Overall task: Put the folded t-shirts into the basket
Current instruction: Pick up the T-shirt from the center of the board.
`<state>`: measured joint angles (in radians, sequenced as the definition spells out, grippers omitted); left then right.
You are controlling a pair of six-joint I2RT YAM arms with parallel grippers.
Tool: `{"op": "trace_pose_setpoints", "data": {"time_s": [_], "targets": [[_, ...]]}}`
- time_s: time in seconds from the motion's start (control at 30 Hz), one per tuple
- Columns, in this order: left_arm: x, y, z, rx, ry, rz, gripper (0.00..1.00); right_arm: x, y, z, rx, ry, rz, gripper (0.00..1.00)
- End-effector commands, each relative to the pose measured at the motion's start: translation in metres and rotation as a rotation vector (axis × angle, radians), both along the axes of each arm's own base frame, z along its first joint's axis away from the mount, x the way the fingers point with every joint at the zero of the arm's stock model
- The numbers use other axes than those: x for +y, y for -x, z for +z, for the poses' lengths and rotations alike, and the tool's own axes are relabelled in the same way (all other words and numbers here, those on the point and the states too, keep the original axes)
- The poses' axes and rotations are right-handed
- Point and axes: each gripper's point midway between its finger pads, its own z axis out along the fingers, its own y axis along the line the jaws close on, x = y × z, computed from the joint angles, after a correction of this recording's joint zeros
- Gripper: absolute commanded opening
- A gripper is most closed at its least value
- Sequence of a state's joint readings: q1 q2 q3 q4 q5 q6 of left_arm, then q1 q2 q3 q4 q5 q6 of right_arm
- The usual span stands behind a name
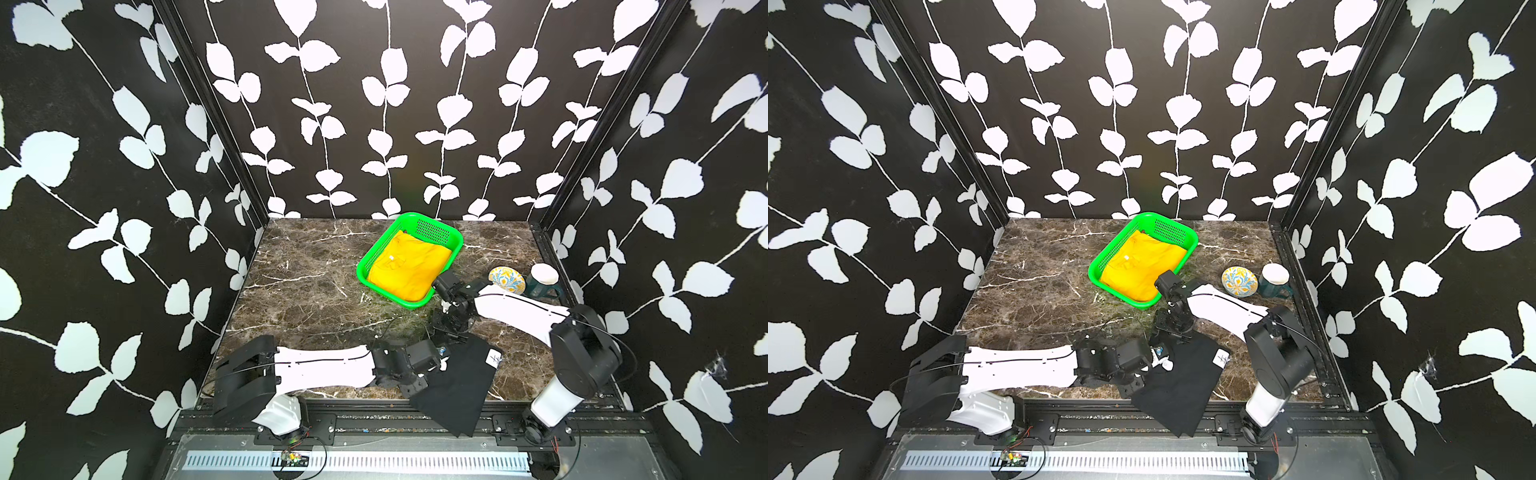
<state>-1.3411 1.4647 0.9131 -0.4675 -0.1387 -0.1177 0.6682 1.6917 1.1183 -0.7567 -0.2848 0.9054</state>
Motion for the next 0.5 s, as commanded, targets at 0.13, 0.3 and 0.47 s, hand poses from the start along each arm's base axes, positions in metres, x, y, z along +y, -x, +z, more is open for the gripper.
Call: {"op": "trace_pose_setpoints", "data": {"time_s": [0.13, 0.3, 0.47], "targets": [[0.006, -0.008, 0.02, -0.145, -0.039, -0.022, 0.0, 0.004, -0.008, -0.014, 0.015, 0.05, 0.043, 0.73], [0.008, -0.005, 0.018, -0.141, -0.062, -0.038, 0.0, 0.007, -0.009, 0.002, -0.006, 0.021, 0.043, 0.74], [0.006, -0.004, 0.021, -0.145, -0.052, -0.042, 0.0, 0.009, -0.015, 0.015, -0.054, -0.004, 0.013, 0.75]]}}
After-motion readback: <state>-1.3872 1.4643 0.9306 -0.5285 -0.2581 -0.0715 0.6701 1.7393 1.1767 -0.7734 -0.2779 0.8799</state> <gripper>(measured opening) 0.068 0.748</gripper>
